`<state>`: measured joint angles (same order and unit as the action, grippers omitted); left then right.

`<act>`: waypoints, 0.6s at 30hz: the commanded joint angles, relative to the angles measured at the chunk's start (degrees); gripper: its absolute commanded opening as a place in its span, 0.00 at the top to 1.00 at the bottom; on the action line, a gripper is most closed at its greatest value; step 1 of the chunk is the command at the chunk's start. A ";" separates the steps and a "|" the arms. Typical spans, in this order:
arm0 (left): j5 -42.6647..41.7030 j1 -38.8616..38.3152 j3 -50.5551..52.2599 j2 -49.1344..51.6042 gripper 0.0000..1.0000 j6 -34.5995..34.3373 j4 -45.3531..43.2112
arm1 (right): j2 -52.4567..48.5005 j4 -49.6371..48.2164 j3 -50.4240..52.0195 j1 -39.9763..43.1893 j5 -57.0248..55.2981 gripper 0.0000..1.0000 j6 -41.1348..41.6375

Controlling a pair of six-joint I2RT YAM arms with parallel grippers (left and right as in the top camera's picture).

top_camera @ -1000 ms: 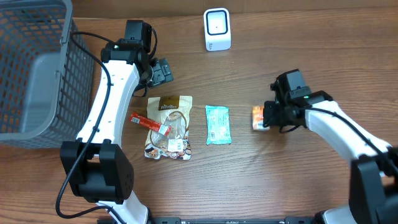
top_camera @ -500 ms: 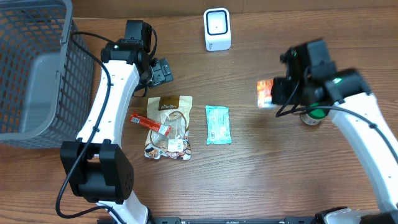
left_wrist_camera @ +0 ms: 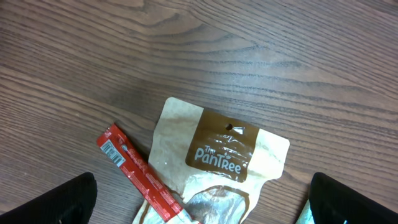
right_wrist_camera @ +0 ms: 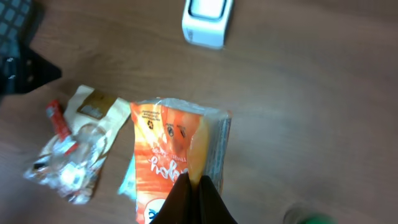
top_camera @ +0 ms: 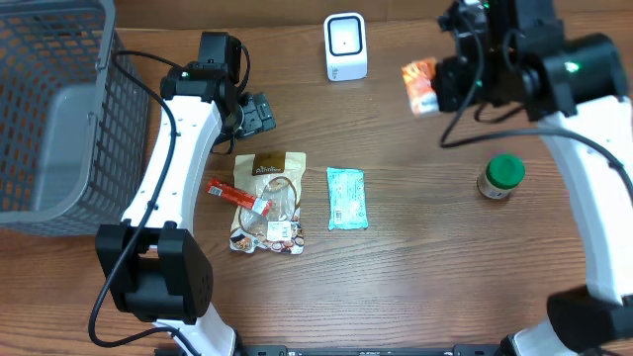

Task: Scan the item barcode
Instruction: 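Lift the orange pack toward the scanner with the right gripper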

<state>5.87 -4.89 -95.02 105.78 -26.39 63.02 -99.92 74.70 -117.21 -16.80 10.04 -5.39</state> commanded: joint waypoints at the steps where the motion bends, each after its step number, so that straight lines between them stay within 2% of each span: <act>1: 0.55 0.00 -0.70 -0.90 0.00 0.66 -0.02 | -2.23 -3.89 -1.25 -2.78 -3.15 0.96 -8.70; 7: 0.55 0.00 -0.70 -0.90 0.00 0.66 -0.02 | -5.88 -10.67 -1.25 -7.06 -15.28 0.96 -16.02; 18: 0.55 0.00 -0.70 -0.90 0.00 0.66 -0.02 | -14.88 -23.58 -1.25 -11.50 -27.50 0.96 -26.43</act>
<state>5.87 -4.89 -95.02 105.78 -26.39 63.02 -112.44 52.86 -117.23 -27.11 -11.86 -26.30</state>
